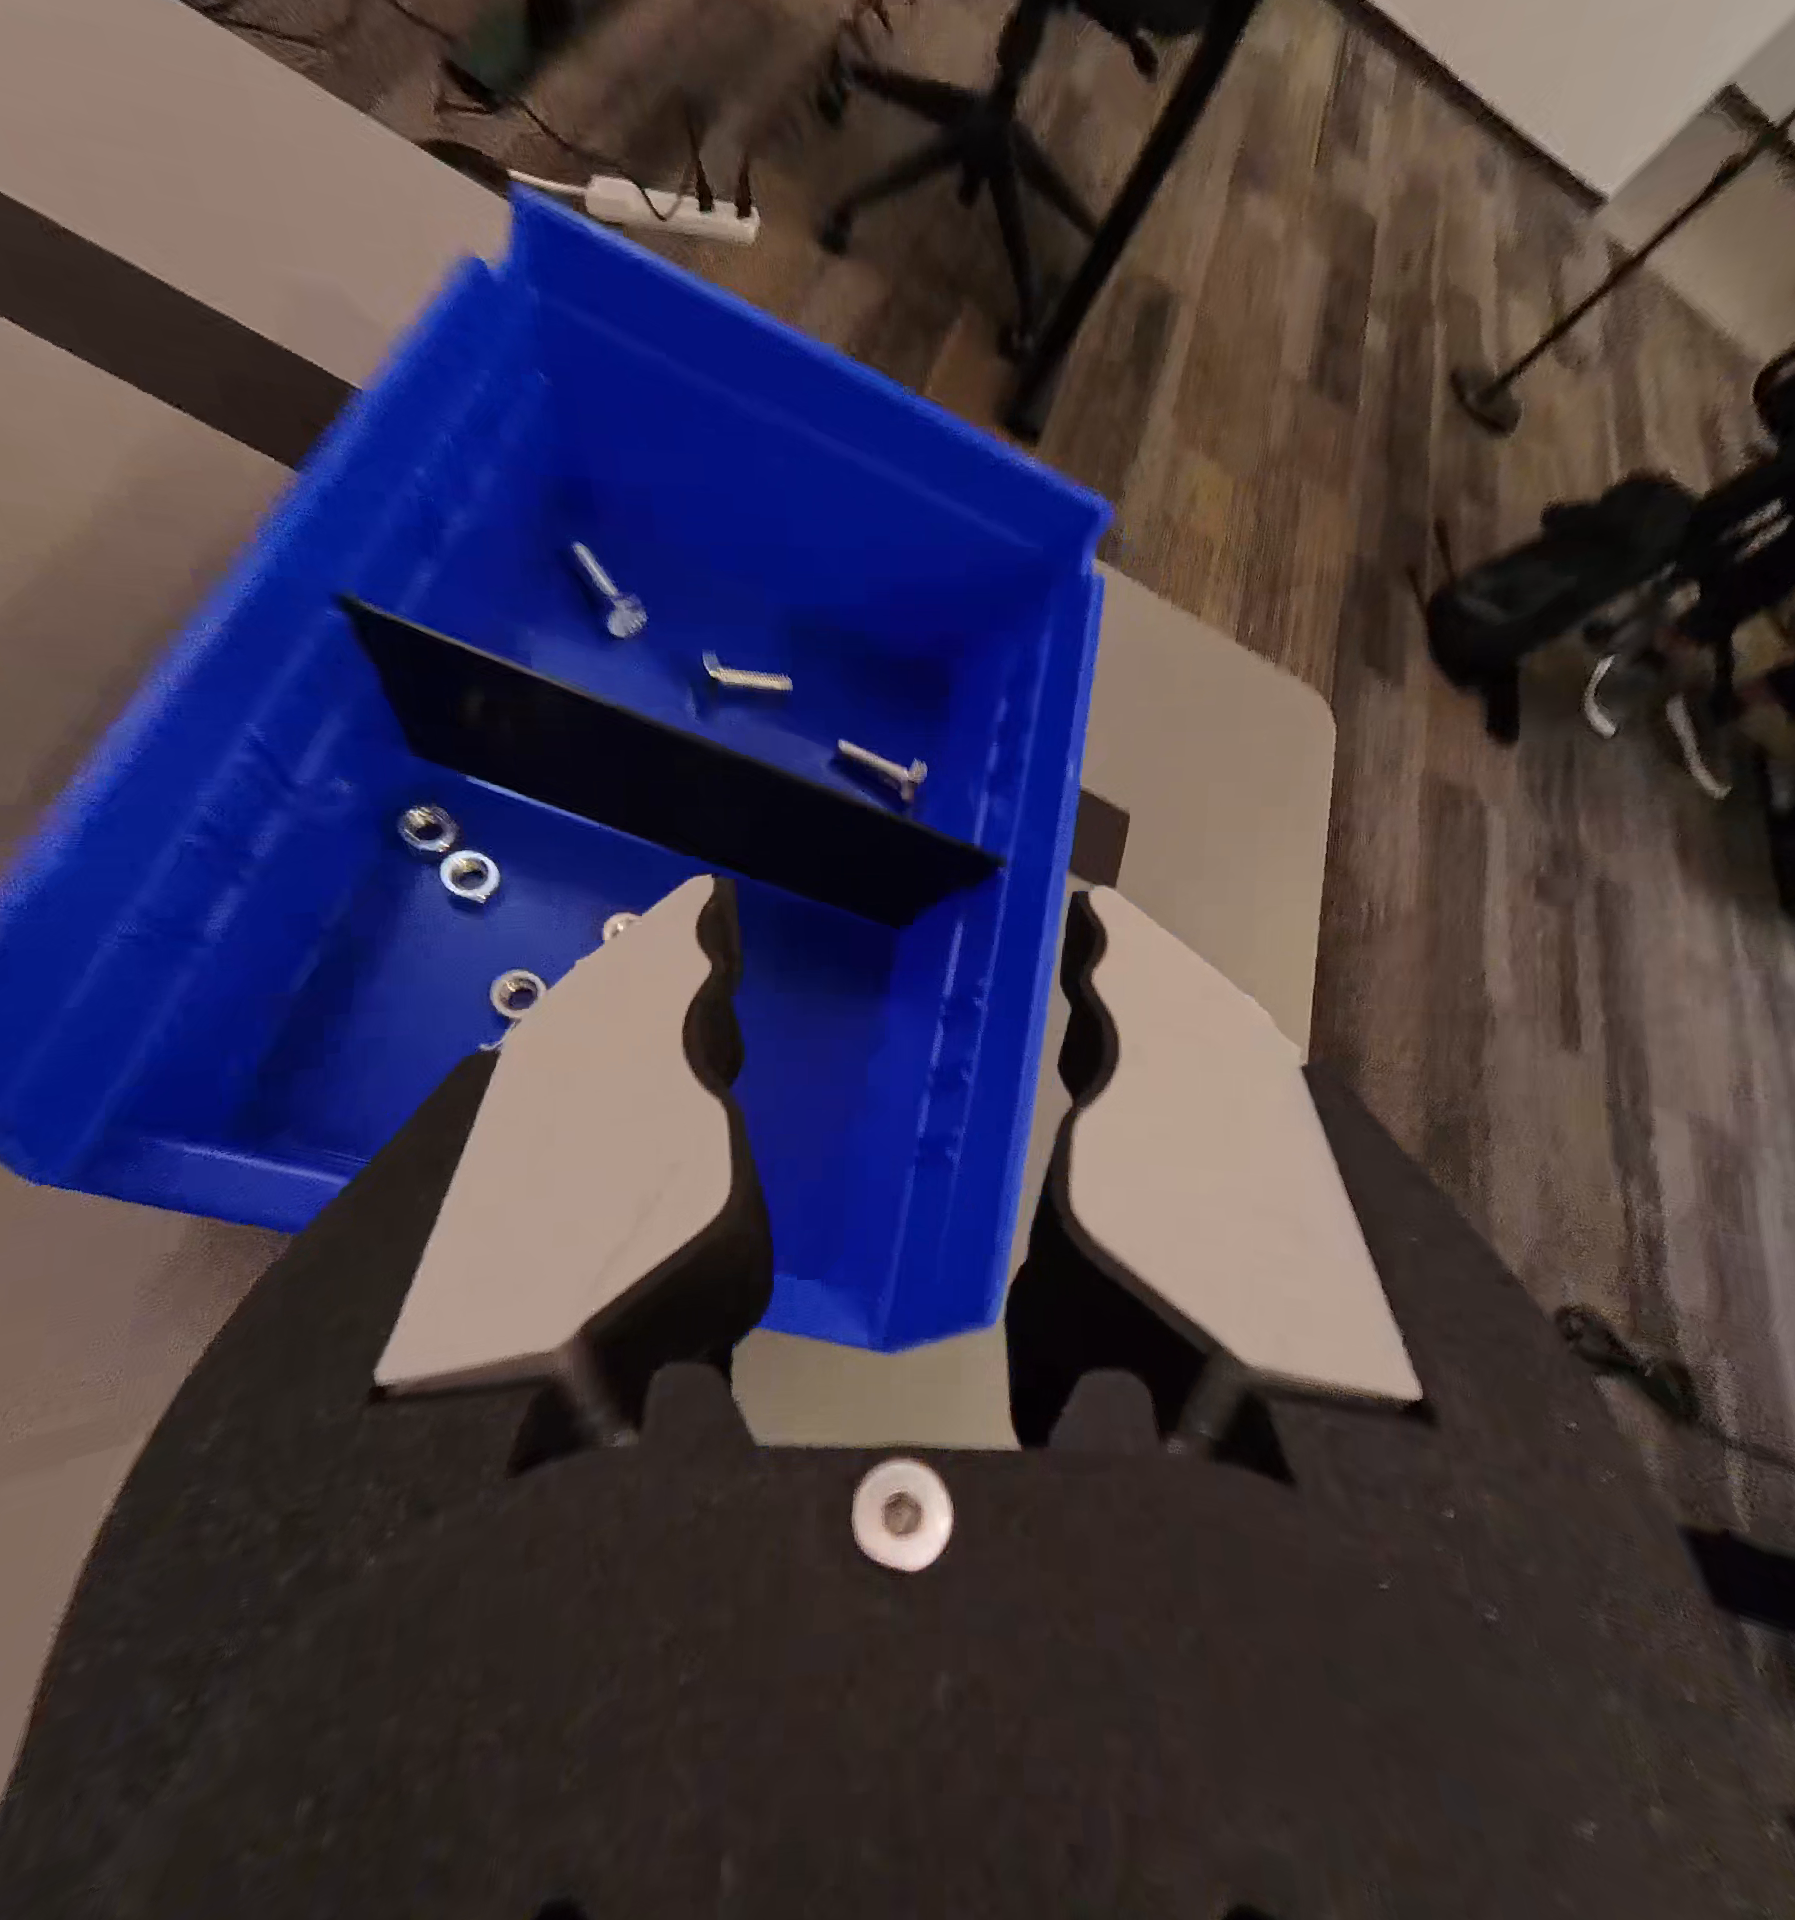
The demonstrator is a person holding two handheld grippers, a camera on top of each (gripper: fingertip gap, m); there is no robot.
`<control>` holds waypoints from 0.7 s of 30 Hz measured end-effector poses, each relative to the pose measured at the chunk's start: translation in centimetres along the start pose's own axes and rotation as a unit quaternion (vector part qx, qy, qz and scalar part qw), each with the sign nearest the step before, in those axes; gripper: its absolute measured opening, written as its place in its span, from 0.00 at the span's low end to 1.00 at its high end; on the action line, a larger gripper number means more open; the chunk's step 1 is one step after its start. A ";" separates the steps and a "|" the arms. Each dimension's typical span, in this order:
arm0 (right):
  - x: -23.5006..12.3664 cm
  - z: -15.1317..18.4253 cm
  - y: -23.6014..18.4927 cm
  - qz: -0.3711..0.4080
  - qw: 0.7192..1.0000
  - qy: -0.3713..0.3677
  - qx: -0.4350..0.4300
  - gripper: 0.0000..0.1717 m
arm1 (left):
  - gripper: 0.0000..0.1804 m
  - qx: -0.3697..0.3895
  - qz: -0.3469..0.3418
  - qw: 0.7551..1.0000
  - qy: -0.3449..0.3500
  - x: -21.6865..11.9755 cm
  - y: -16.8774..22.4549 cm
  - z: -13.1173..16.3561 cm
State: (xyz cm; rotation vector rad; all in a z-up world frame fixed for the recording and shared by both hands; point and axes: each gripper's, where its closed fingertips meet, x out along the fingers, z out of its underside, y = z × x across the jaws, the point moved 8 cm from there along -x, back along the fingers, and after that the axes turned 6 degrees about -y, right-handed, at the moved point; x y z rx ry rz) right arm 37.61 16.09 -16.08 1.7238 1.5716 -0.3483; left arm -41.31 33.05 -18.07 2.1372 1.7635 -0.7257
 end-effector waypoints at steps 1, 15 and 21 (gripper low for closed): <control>0.4 0.8 0.4 -0.001 1.000 -0.002 0.010 0.35 | 0.32 -0.015 0.011 1.000 -0.020 0.8 -0.4 0.9; 5.7 5.8 1.9 -0.044 0.993 -0.070 0.081 0.27 | 0.18 -0.074 0.054 0.988 -0.122 5.8 -0.8 5.0; 6.8 6.5 2.4 -0.057 0.991 -0.076 0.096 0.21 | 0.14 -0.090 0.051 0.984 -0.142 6.6 -2.0 5.8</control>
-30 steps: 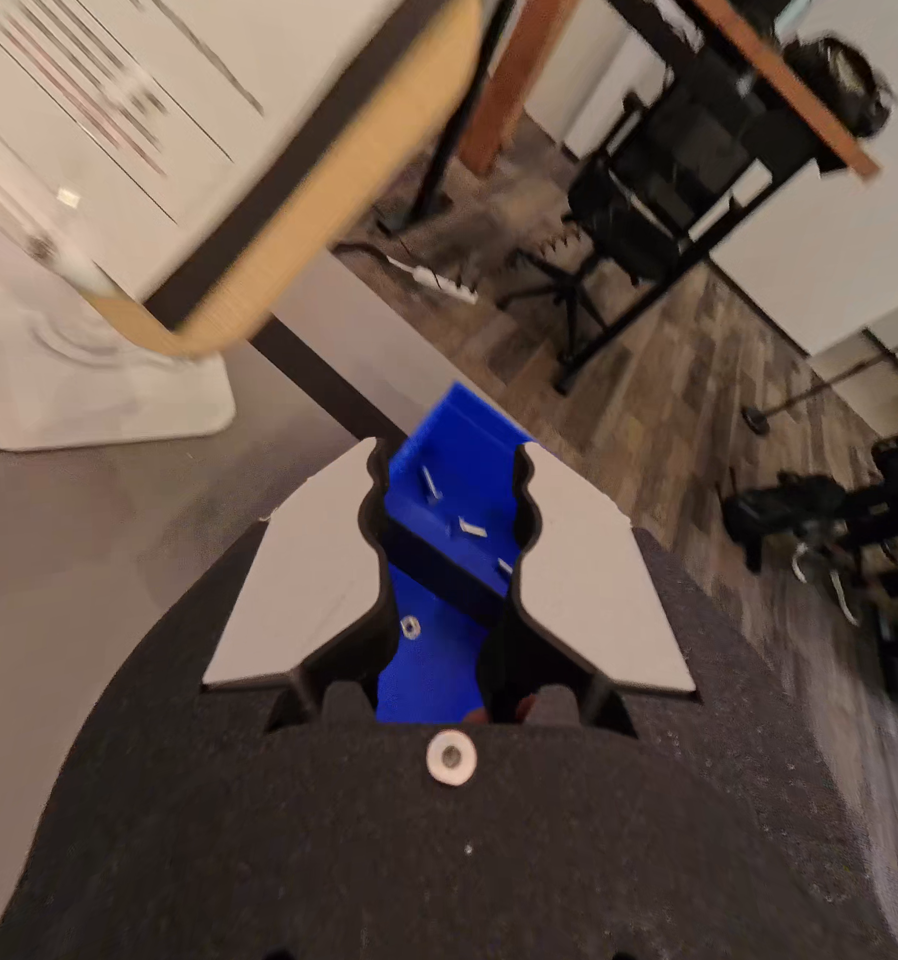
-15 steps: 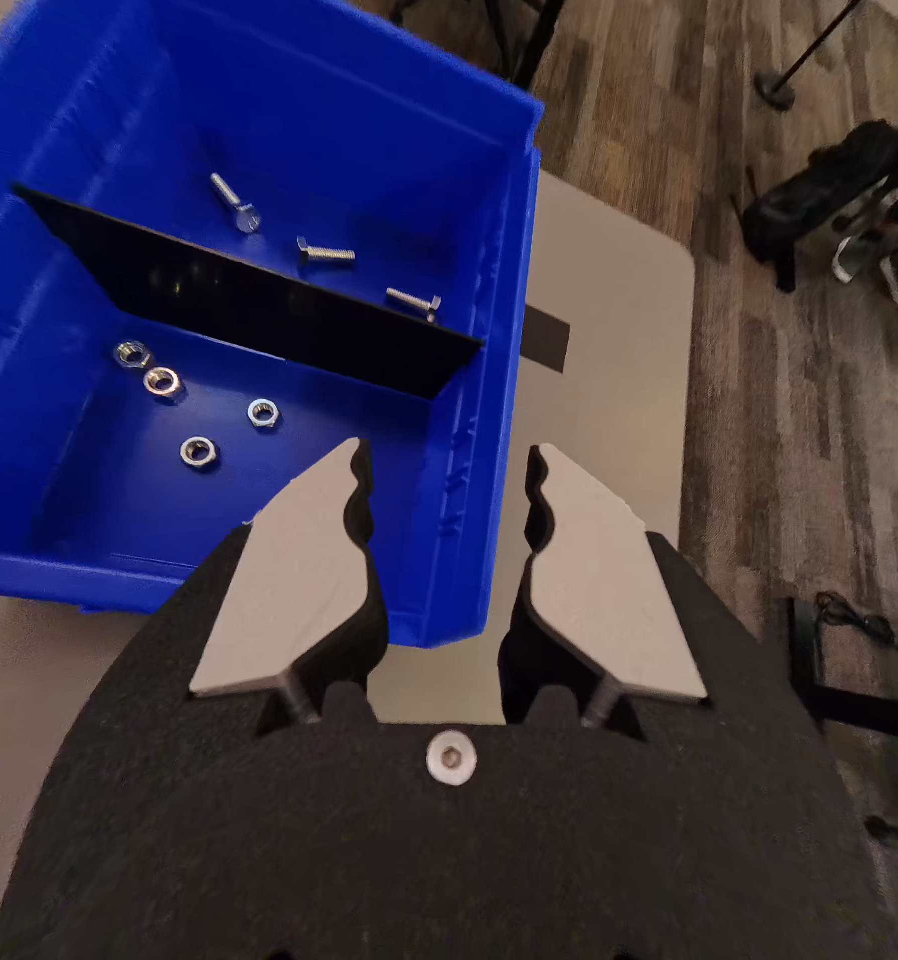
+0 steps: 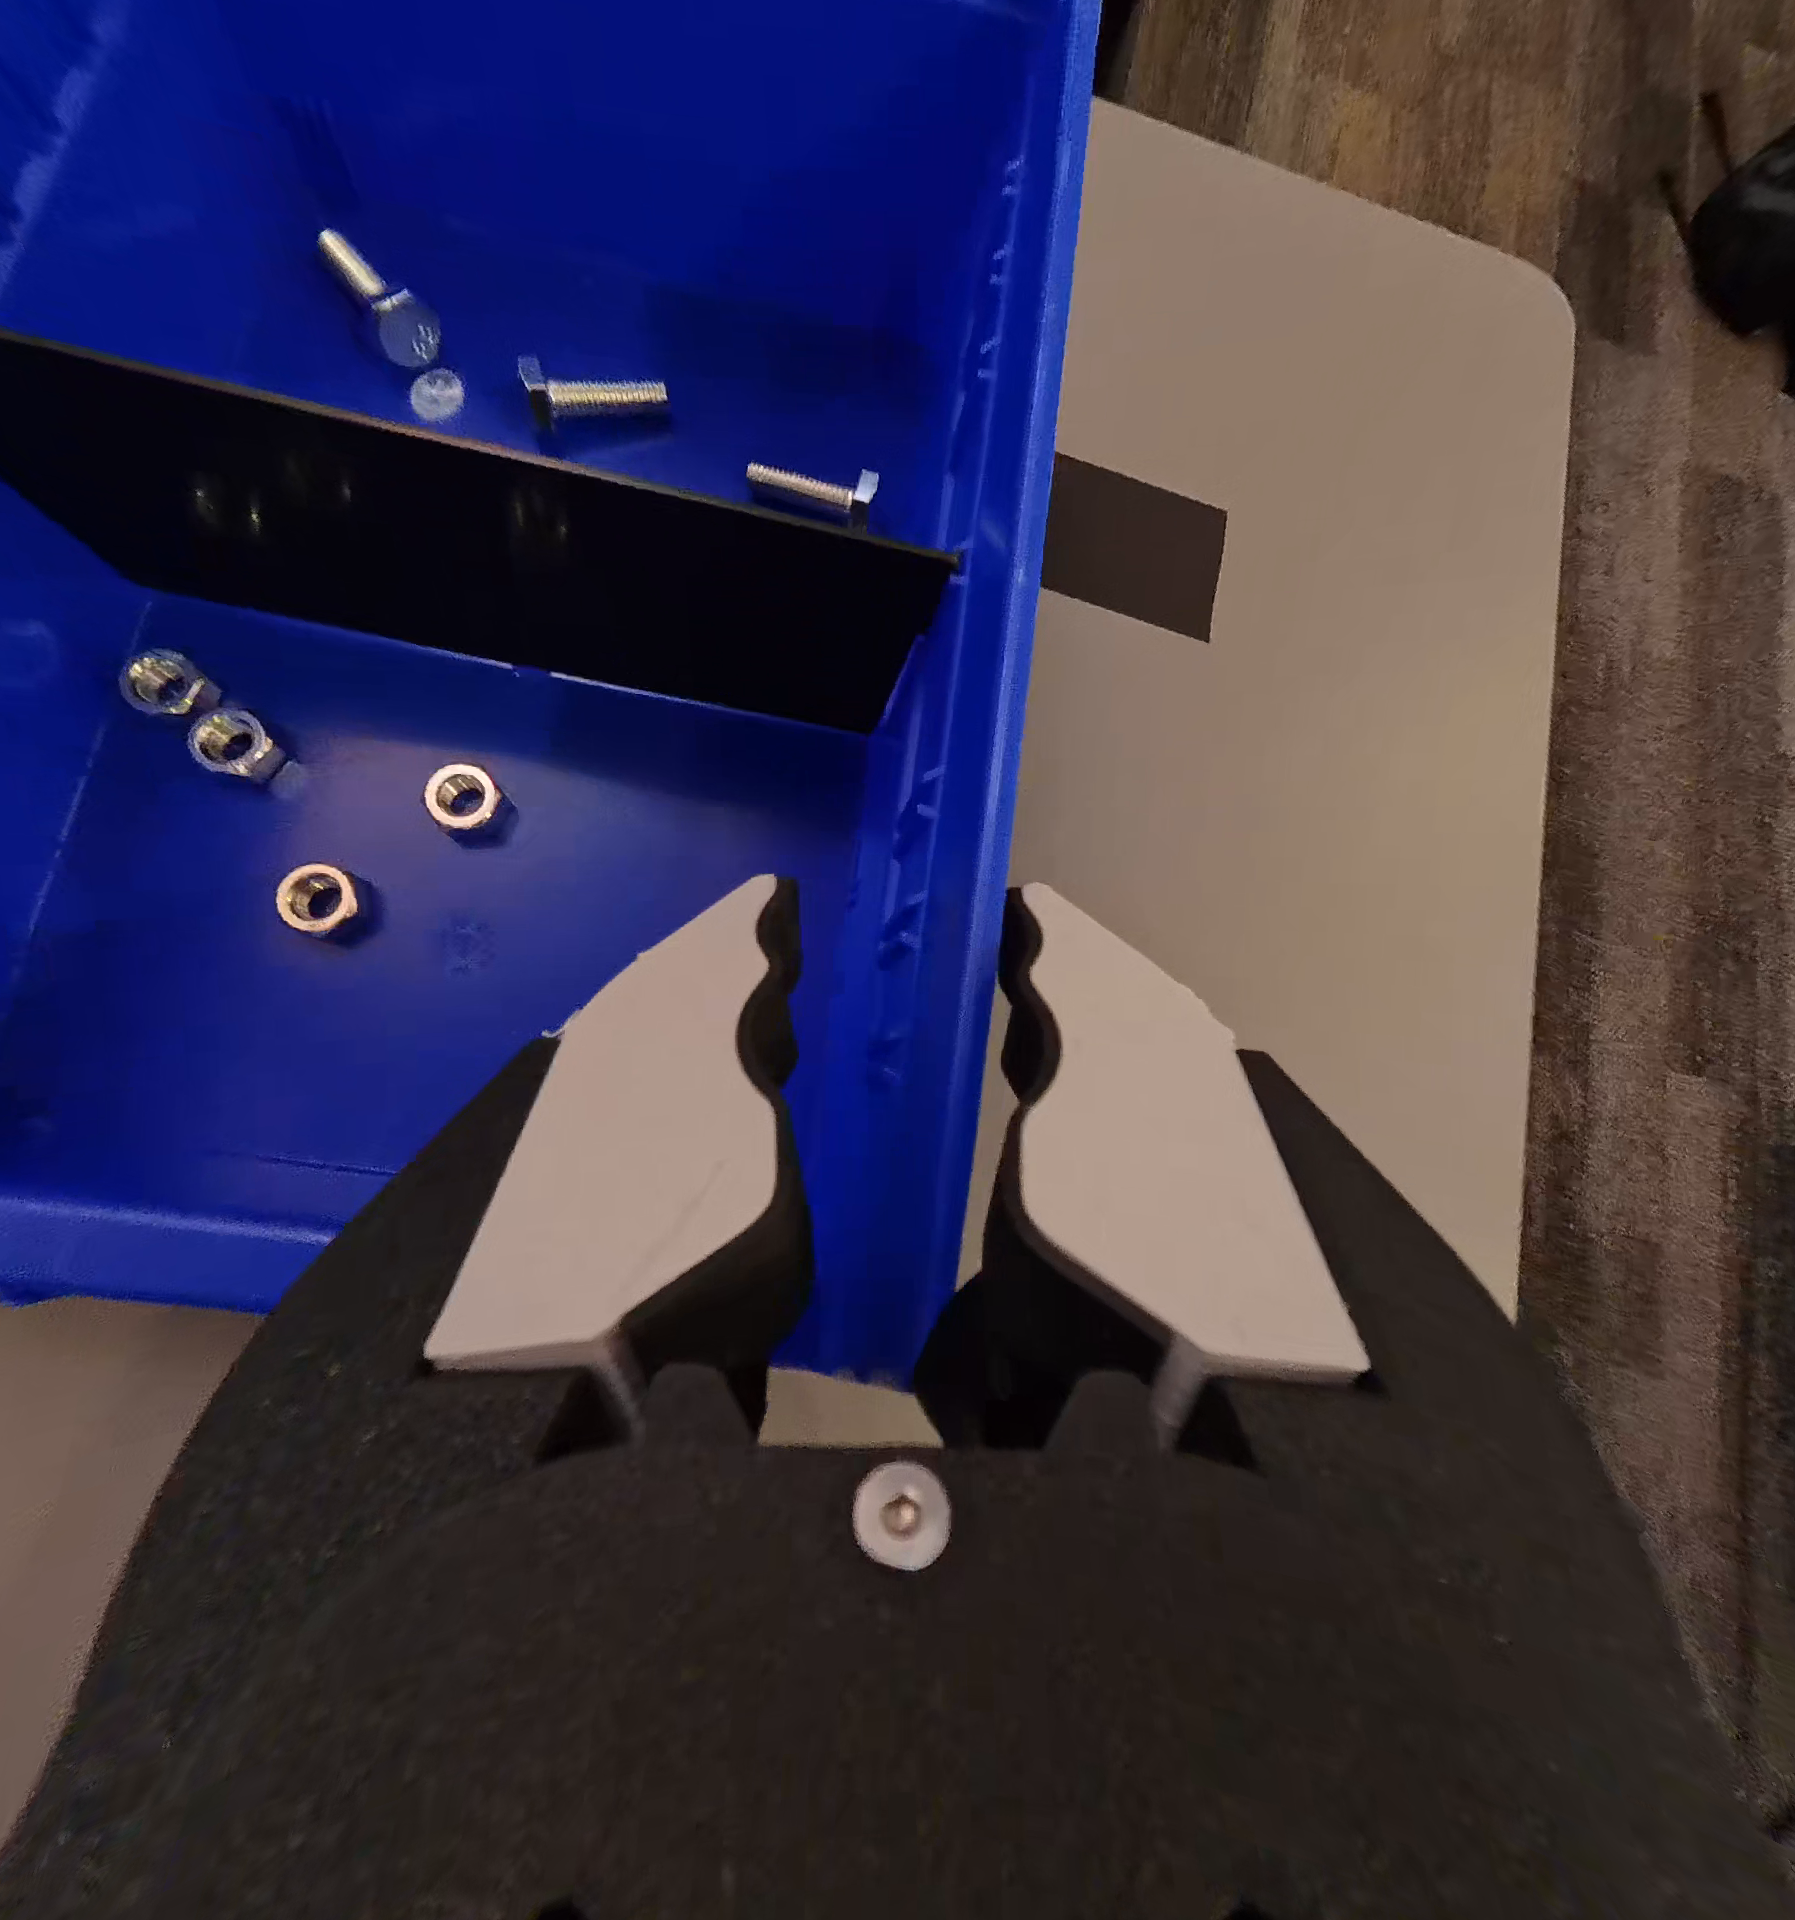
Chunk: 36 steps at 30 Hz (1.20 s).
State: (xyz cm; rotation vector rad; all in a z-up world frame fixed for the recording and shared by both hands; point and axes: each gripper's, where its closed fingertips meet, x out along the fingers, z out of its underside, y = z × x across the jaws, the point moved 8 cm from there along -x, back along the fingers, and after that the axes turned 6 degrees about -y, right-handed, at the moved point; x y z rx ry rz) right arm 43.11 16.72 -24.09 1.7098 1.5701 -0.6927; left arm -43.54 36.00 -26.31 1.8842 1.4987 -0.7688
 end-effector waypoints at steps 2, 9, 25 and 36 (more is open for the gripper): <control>0.3 0.1 0.1 -0.015 1.000 -0.004 0.003 0.19 | 0.17 -0.004 0.001 1.000 -0.003 0.6 -0.2 0.4; 0.3 0.0 0.9 0.010 1.000 -0.001 -0.005 0.19 | 0.03 -0.016 0.043 0.999 0.001 0.9 0.1 0.2; 0.0 0.3 1.4 -0.057 0.998 0.029 0.005 0.03 | 0.03 -0.015 0.075 0.997 0.006 0.6 0.2 0.5; -1.0 1.3 1.8 -0.106 0.994 0.009 0.011 0.03 | 0.03 0.008 0.130 0.991 -0.004 -2.2 1.2 1.2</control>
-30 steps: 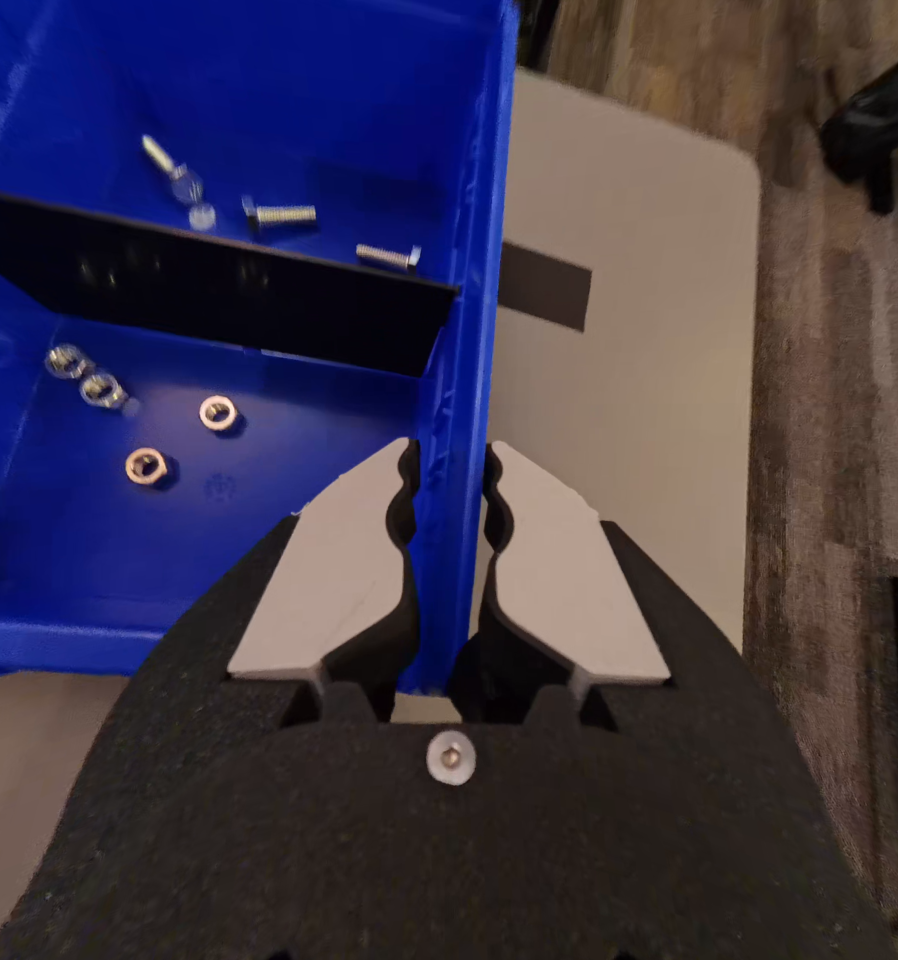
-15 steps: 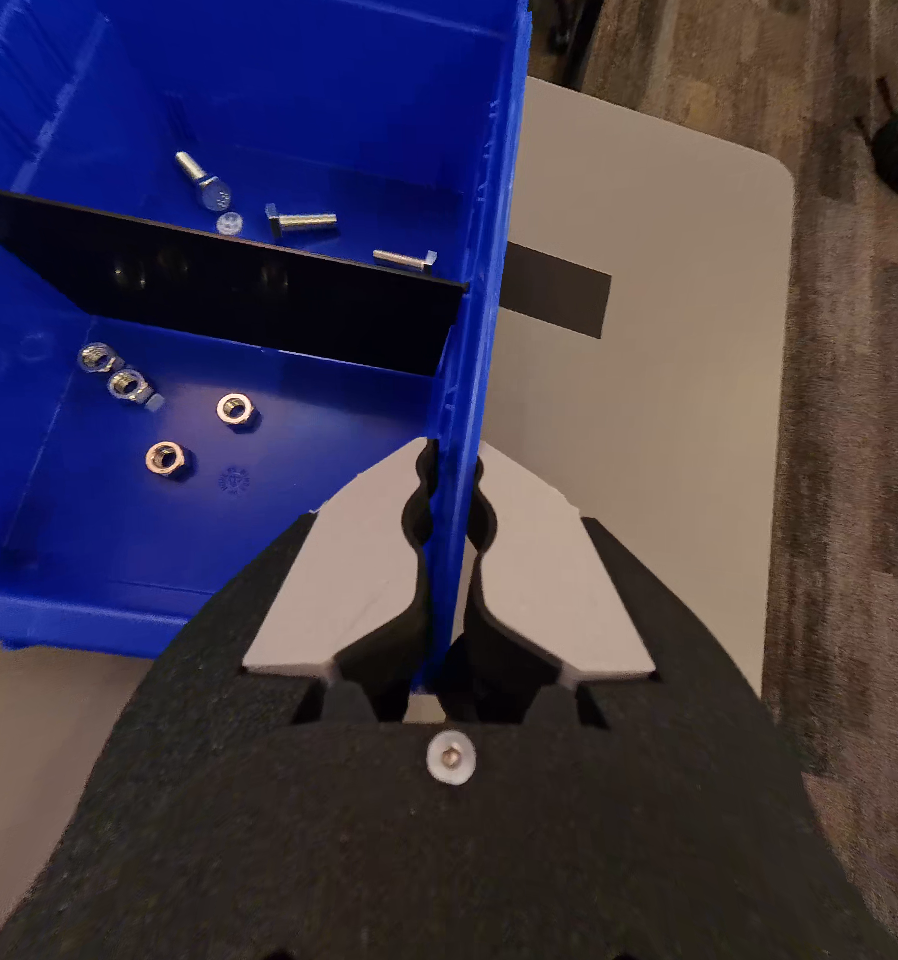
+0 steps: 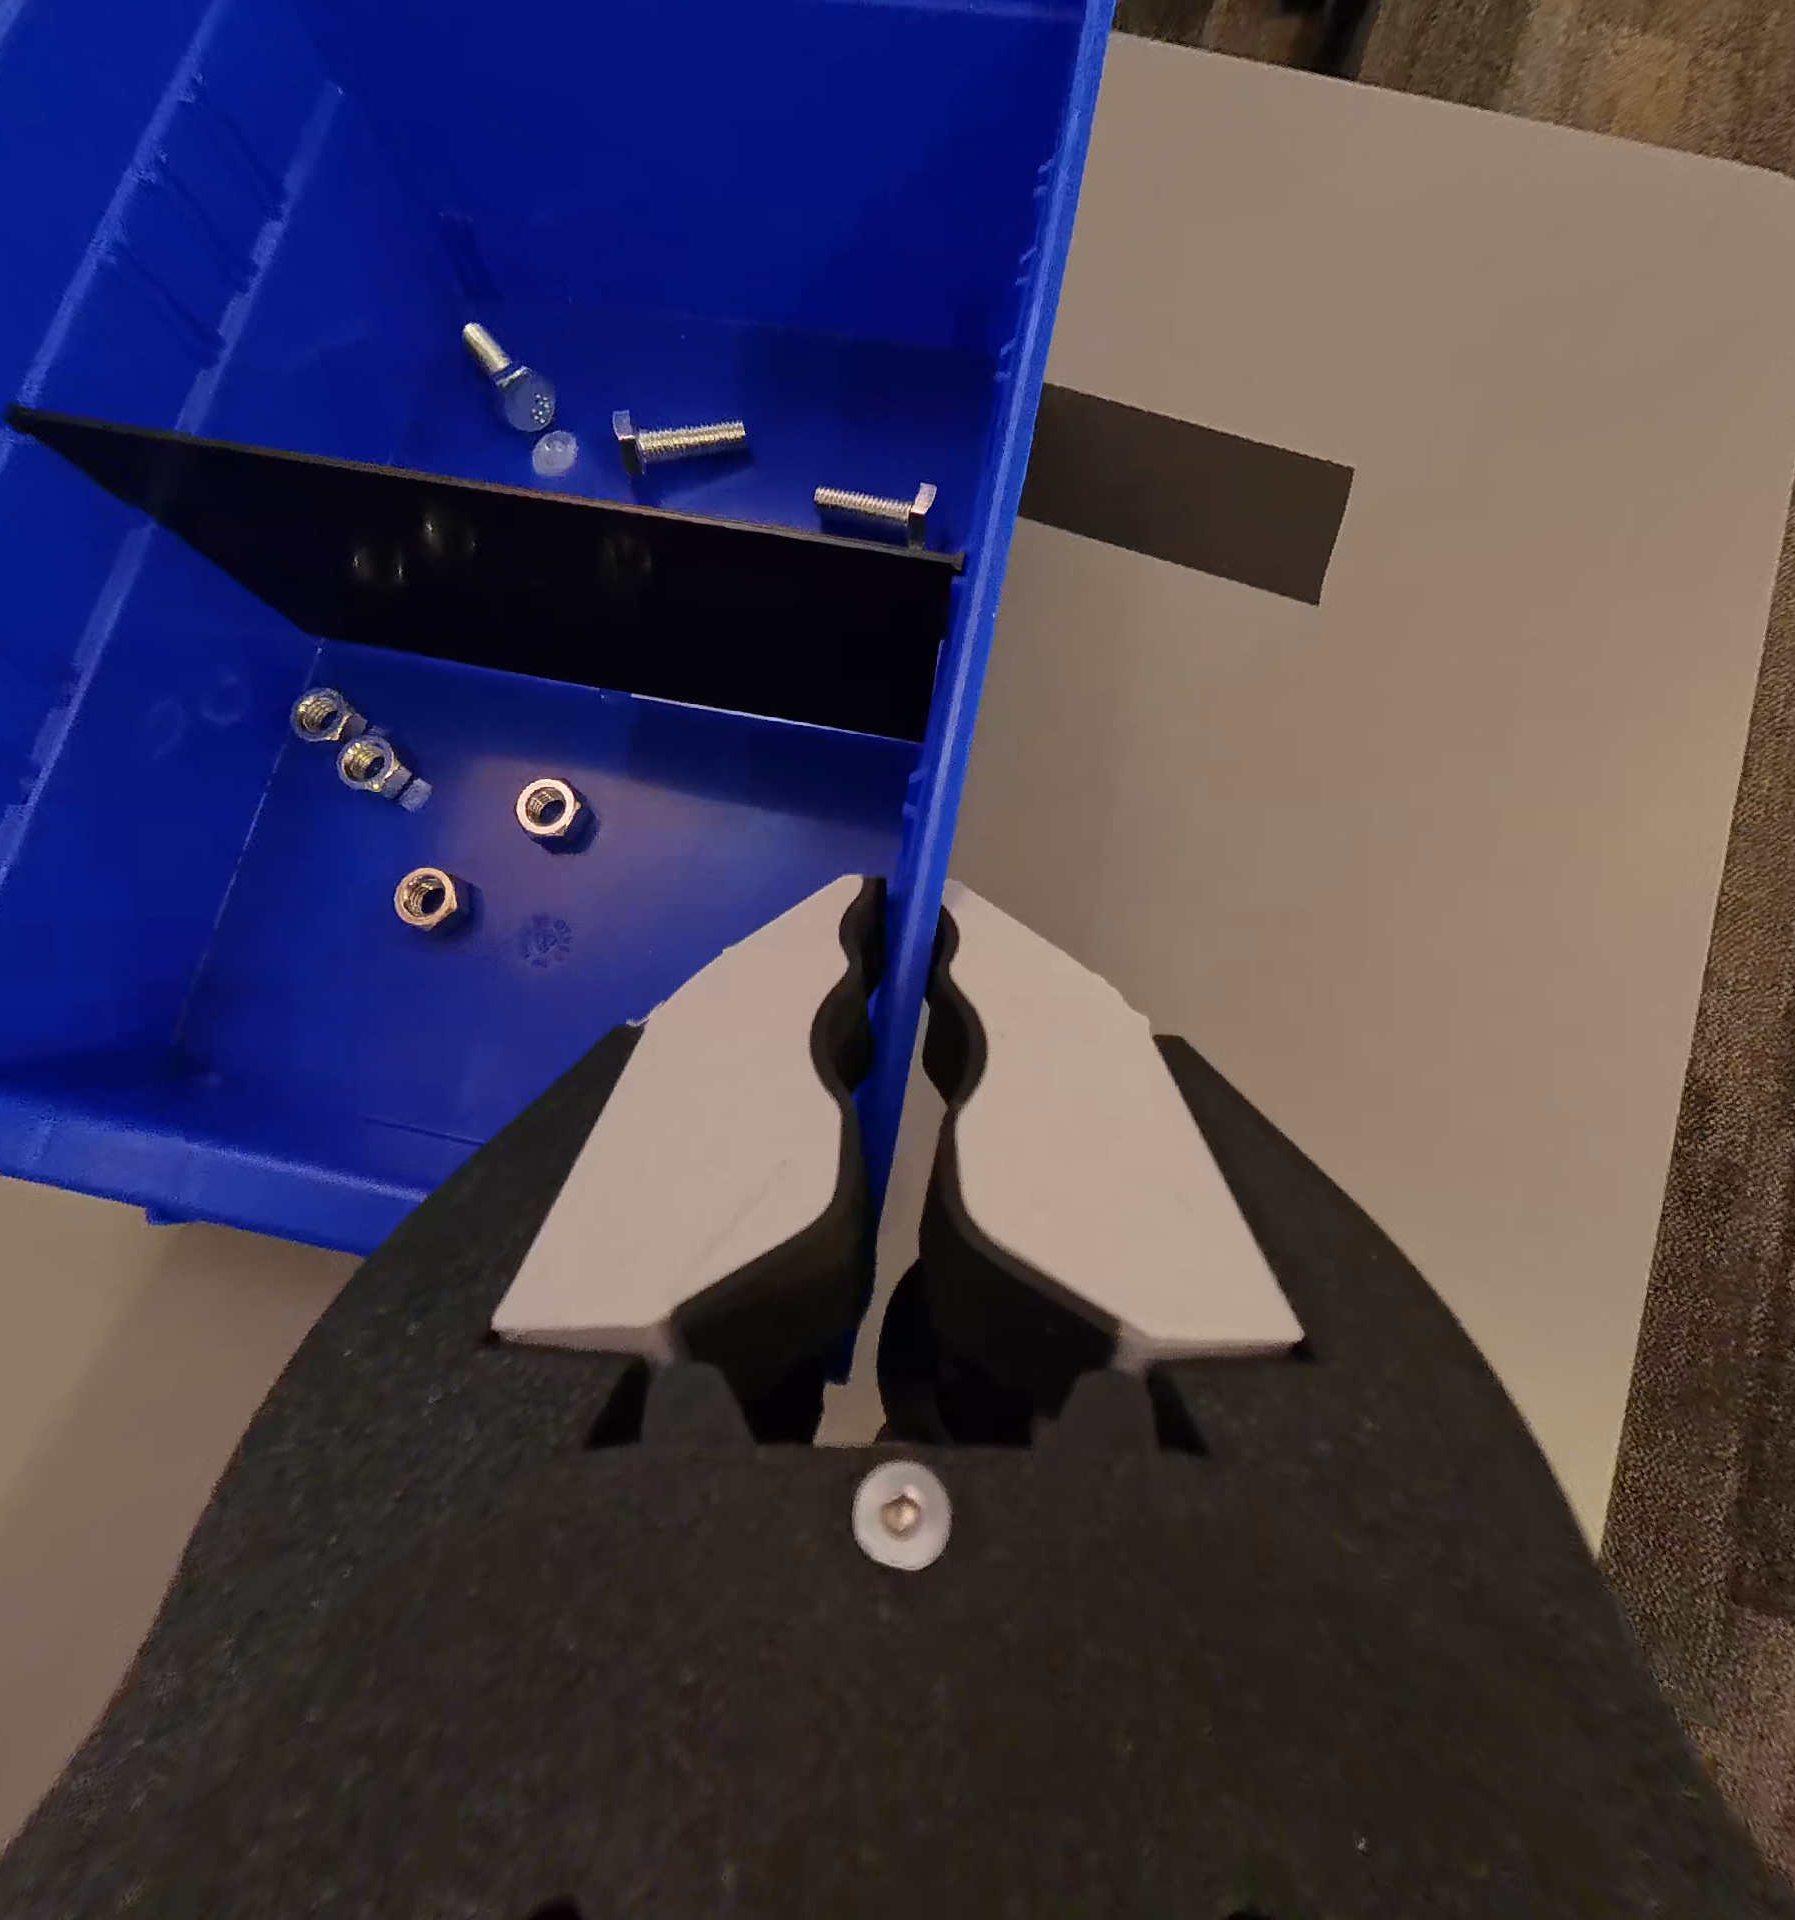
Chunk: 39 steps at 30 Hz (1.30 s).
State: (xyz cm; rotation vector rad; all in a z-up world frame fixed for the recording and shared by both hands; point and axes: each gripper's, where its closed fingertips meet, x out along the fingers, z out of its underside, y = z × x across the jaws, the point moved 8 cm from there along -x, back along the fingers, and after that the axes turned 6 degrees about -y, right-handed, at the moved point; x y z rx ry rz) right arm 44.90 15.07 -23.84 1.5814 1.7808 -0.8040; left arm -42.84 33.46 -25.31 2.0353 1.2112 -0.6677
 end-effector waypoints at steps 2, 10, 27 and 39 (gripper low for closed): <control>-0.3 0.2 0.0 -0.011 1.000 -0.009 -0.008 0.03 | 0.03 0.012 0.014 1.000 -0.003 -0.8 0.3 0.3; -1.3 1.2 0.0 -0.088 0.993 -0.032 -0.072 0.03 | 0.03 0.082 0.060 0.994 -0.049 -4.4 2.3 2.5; 0.0 -0.1 -3.1 -0.228 0.934 -0.027 -0.273 0.03 | 0.04 0.252 0.225 0.935 -0.112 -3.8 11.3 7.9; 1.6 -1.4 -8.0 -0.290 0.887 0.036 -0.357 0.03 | 0.04 0.353 0.321 0.870 -0.127 -2.1 19.5 9.8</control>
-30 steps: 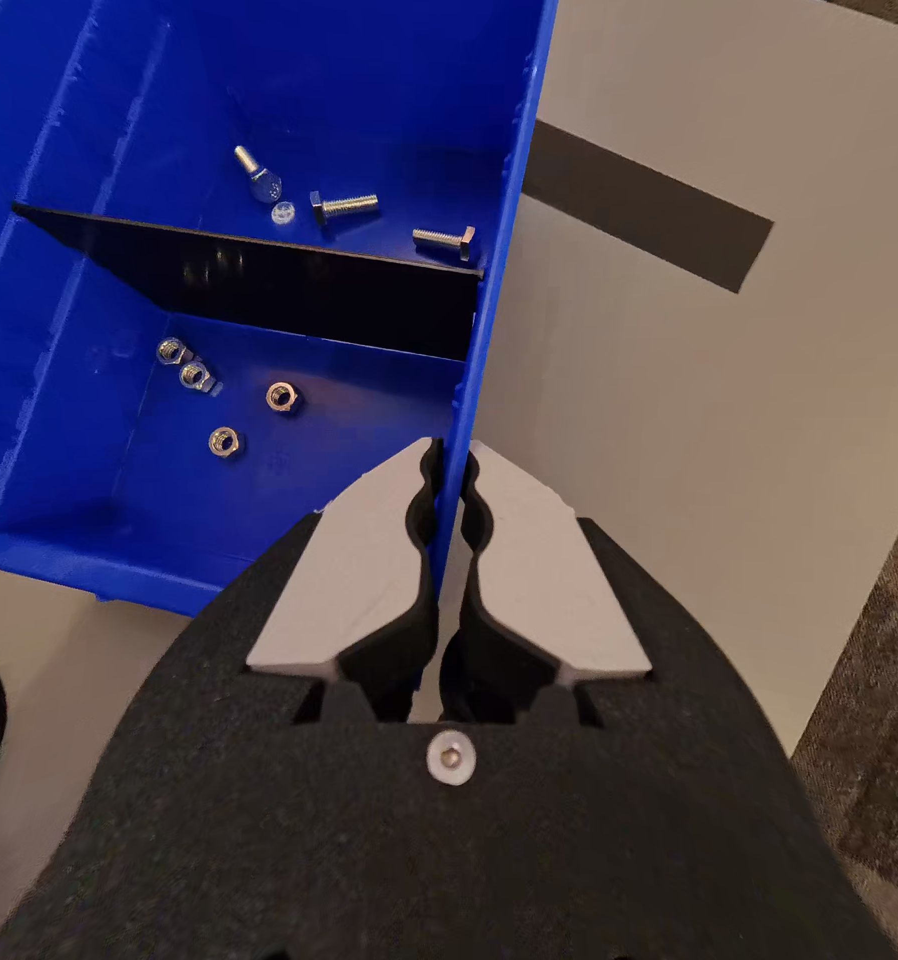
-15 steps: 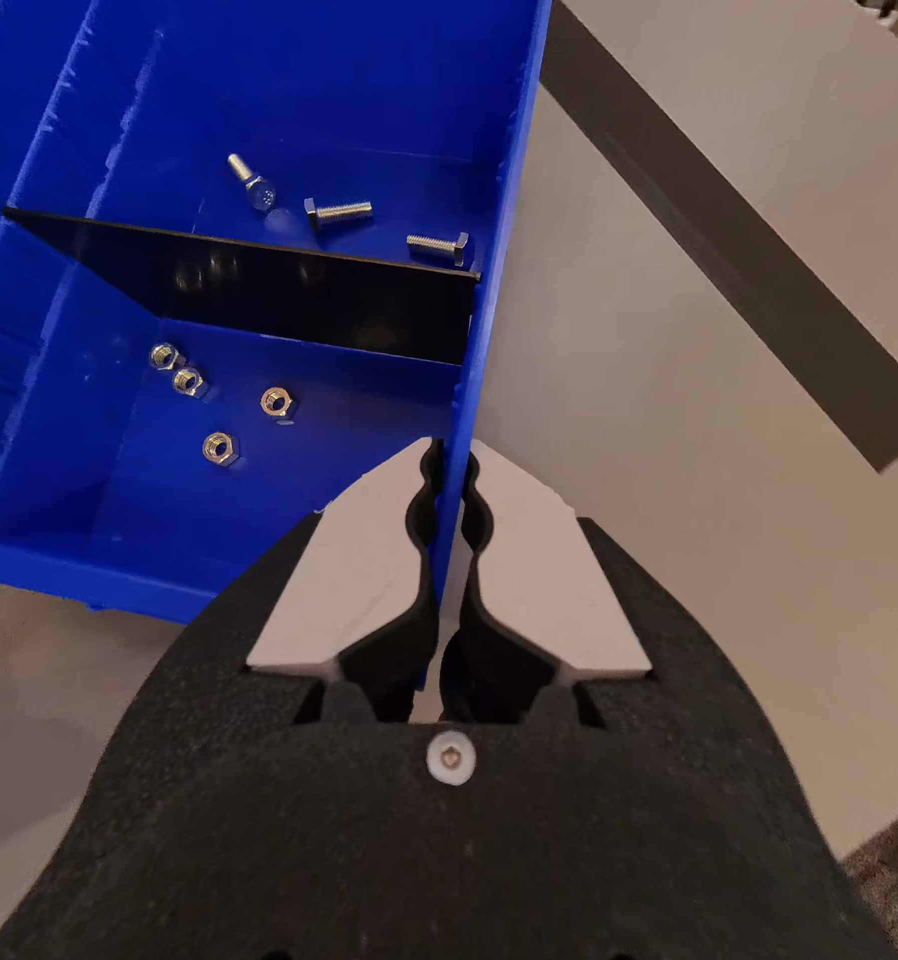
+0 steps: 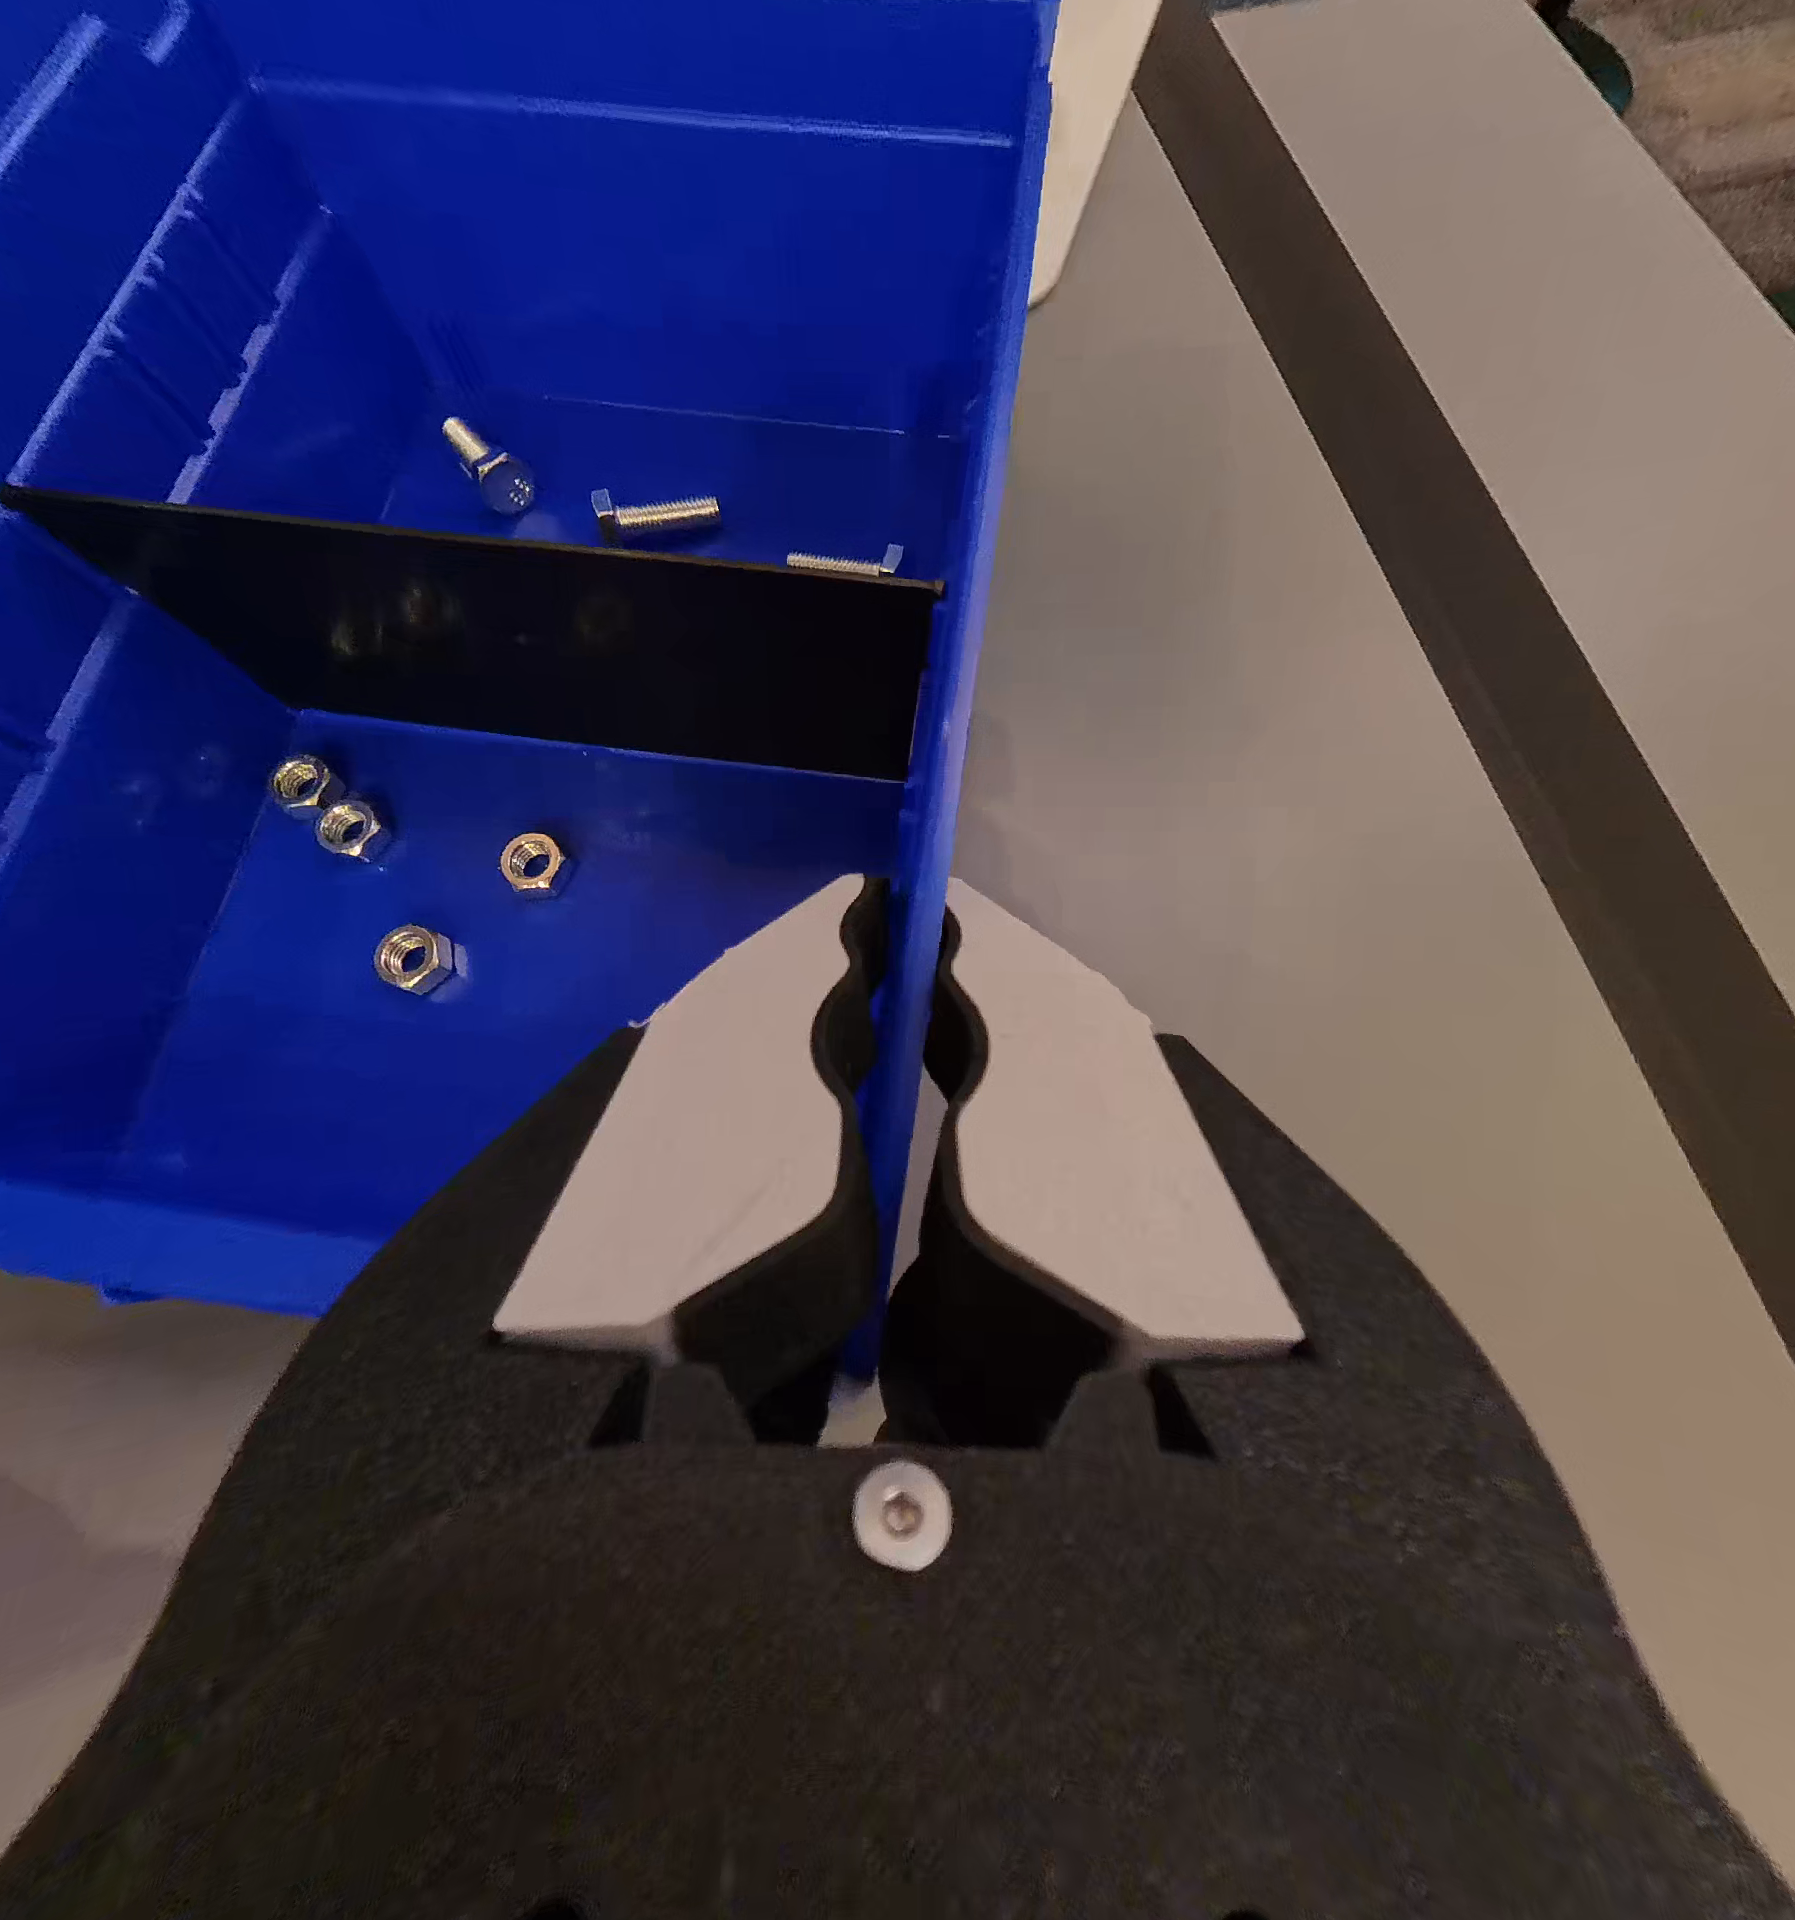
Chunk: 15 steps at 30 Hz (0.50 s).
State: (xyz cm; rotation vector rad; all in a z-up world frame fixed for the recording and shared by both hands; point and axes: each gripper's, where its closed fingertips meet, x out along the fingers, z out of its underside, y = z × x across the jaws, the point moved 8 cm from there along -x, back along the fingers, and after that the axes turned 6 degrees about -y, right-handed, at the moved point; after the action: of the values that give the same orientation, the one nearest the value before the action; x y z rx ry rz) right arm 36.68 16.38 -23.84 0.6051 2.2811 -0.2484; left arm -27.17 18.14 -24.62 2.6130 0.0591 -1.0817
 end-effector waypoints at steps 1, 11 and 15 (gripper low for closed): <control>0.2 -0.4 -0.1 -0.001 1.000 0.008 -0.008 0.03 | 0.04 0.006 0.003 1.000 0.000 0.4 0.3 -0.3; 1.1 -2.6 -0.7 -0.005 0.998 0.041 -0.044 0.03 | 0.04 0.044 0.024 0.999 -0.007 1.6 2.3 -0.5; 1.7 -2.7 -0.6 -0.014 0.998 0.045 -0.046 0.03 | 0.04 0.060 0.035 0.997 -0.011 1.3 3.9 -0.1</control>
State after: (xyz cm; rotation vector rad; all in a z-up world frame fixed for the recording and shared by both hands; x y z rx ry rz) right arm 33.69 17.42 -23.22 0.5474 2.3737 -0.1305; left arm -25.60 14.39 -24.39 2.6865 -0.1064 -1.1219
